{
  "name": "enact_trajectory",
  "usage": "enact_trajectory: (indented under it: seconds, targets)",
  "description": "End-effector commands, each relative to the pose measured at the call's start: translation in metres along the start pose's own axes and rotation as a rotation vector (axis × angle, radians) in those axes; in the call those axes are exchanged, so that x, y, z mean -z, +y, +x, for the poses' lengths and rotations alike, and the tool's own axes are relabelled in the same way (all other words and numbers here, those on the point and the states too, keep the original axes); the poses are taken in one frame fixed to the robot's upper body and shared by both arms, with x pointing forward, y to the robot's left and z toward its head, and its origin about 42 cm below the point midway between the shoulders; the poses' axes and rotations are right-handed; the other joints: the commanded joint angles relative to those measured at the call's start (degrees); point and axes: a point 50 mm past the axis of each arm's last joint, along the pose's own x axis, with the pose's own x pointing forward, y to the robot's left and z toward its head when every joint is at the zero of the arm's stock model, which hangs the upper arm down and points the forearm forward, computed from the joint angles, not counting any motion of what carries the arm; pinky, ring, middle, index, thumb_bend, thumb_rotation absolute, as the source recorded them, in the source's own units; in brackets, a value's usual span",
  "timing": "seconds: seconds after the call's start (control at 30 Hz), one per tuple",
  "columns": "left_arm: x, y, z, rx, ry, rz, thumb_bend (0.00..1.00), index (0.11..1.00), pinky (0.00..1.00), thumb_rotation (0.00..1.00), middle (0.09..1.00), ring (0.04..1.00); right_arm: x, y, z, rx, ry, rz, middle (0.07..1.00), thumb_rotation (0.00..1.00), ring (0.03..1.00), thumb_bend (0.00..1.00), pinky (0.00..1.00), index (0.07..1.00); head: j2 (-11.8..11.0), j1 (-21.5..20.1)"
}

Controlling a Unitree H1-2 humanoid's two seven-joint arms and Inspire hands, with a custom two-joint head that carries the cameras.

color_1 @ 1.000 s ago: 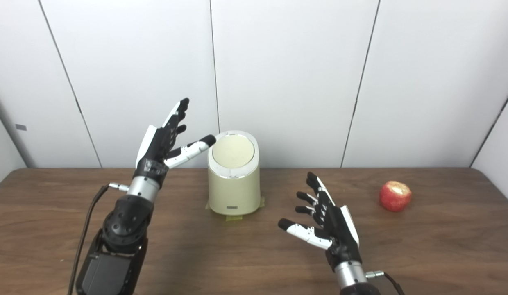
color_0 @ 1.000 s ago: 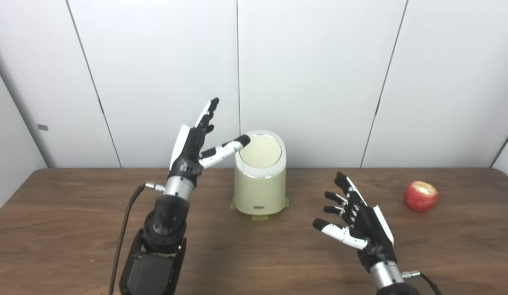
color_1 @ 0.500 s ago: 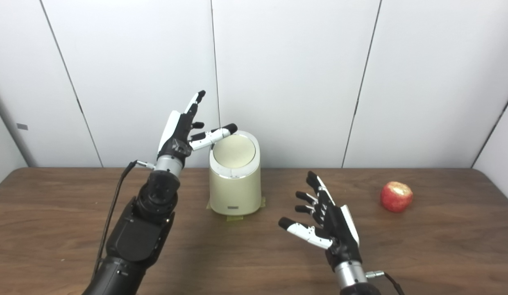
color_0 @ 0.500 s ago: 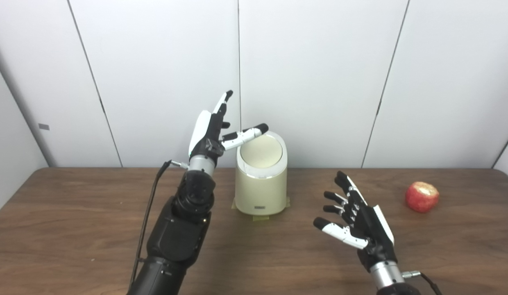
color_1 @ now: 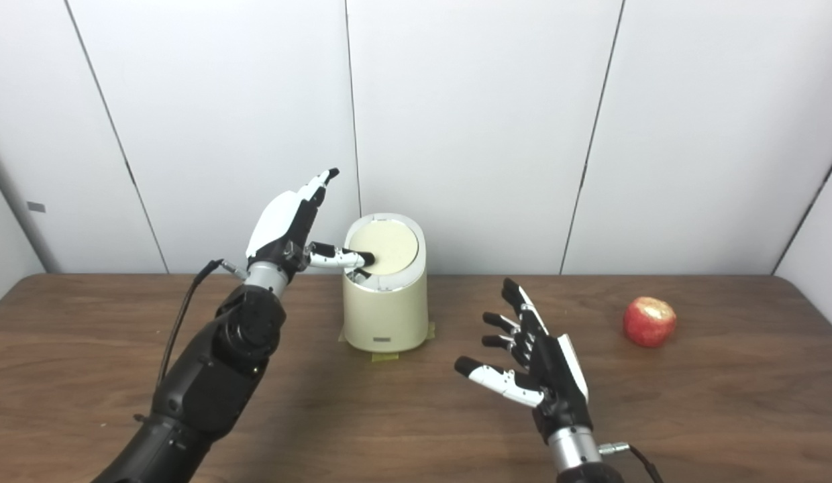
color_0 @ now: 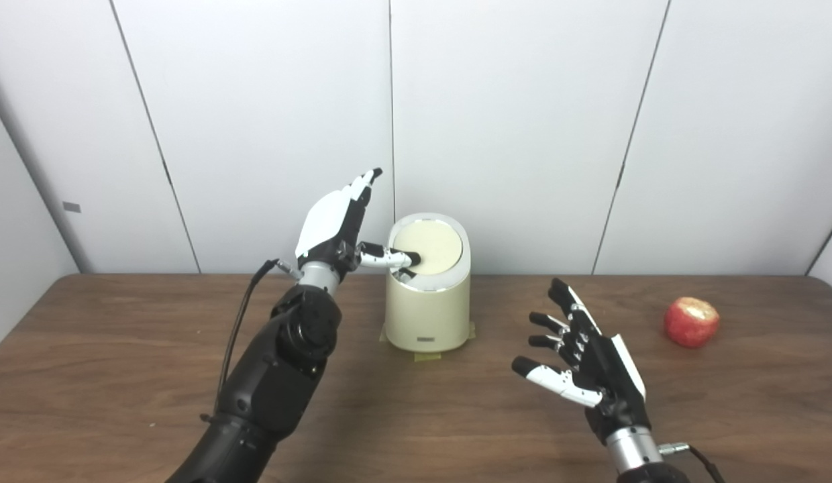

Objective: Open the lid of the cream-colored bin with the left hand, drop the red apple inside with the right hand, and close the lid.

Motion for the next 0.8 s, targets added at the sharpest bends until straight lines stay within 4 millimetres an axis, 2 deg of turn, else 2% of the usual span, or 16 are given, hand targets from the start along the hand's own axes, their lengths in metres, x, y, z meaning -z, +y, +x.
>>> enact_trajectory:
  seconds: [0.0, 0.07, 0.23, 0.33, 0.6, 0.77]
  targets:
    - [-0.021, 0.02, 0.013, -0.062, -0.075, 0.085, 0.91, 1.0, 0.91, 0.11, 1.0, 1.0, -0.022, 0.002, 0.011, -0.006, -0.099, 0.003, 0.955, 0.32, 0.815, 0.83, 0.69, 0.941, 0.1, -0.1]
    - [-0.02, 0.018, 0.012, -0.059, -0.07, 0.133, 0.93, 1.0, 0.86, 0.1, 1.0, 1.0, -0.023, 0.003, 0.011, -0.003, -0.097, 0.004, 0.956, 0.31, 0.813, 0.83, 0.68, 0.941, 0.2, -0.1]
    - [-0.017, 0.01, 0.008, -0.032, -0.054, 0.216, 0.96, 1.0, 0.85, 0.12, 1.0, 1.0, -0.025, 0.003, 0.01, -0.004, -0.098, 0.01, 0.957, 0.29, 0.818, 0.81, 0.69, 0.943, 0.5, -0.4]
    - [-0.014, 0.004, 0.006, -0.027, -0.058, 0.274, 1.0, 1.0, 0.87, 0.16, 1.0, 1.0, -0.026, 0.003, 0.01, -0.004, -0.103, 0.007, 0.957, 0.29, 0.817, 0.8, 0.69, 0.938, 0.6, -0.3]
    - [-0.013, -0.007, 0.0, -0.013, -0.064, 0.39, 1.0, 1.0, 0.99, 0.26, 1.0, 1.0, -0.026, 0.004, 0.01, -0.006, -0.103, 0.013, 0.958, 0.29, 0.814, 0.79, 0.68, 0.934, 0.9, -0.4]
    - [-0.016, -0.009, 0.0, -0.013, -0.076, 0.472, 1.0, 1.0, 1.0, 0.31, 1.0, 1.0, -0.027, 0.005, 0.009, -0.008, -0.102, 0.014, 0.96, 0.27, 0.808, 0.77, 0.66, 0.931, 1.0, -0.3]
